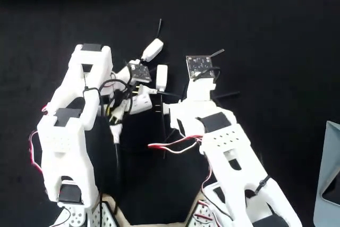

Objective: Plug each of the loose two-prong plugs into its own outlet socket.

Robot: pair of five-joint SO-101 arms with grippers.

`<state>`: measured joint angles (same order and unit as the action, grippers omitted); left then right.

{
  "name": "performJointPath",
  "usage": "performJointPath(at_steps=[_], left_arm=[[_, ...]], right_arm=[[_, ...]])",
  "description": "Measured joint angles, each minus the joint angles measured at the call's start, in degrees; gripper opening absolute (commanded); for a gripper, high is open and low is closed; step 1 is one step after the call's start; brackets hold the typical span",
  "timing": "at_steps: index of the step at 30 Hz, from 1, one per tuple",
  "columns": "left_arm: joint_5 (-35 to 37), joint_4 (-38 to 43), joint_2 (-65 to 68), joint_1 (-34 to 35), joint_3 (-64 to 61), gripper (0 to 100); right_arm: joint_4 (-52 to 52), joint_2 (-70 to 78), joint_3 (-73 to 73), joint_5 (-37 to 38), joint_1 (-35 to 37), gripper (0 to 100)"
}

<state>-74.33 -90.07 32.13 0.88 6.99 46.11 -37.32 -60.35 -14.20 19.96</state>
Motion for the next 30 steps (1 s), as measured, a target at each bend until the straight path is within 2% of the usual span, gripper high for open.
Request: performJointPath(at_steps=[7,15,19,23,30], left_arm=[[0.00,-6.15,0.09,1.05,0.00,3],[3.60,-7.38,0.09,5.10,-0.09,3],[9.41,-7.38,0.09,6.24,-0.09,3],[13.19,-7.38,0.09,6.24,-0.09,9],[19.52,-6.77,0.09,6.24,-0.18,9]], right_arm=[[0.00,0.00,0.00,0.00,0.00,1.2],[0.00,0.00,0.00,0.00,0.00,1.2],[0.00,0.00,0.00,0.00,0.00,1.2],[0.00,0.00,0.00,0.00,0.00,1.2],[0.00,0.00,0.00,0.00,0.00,1.2]])
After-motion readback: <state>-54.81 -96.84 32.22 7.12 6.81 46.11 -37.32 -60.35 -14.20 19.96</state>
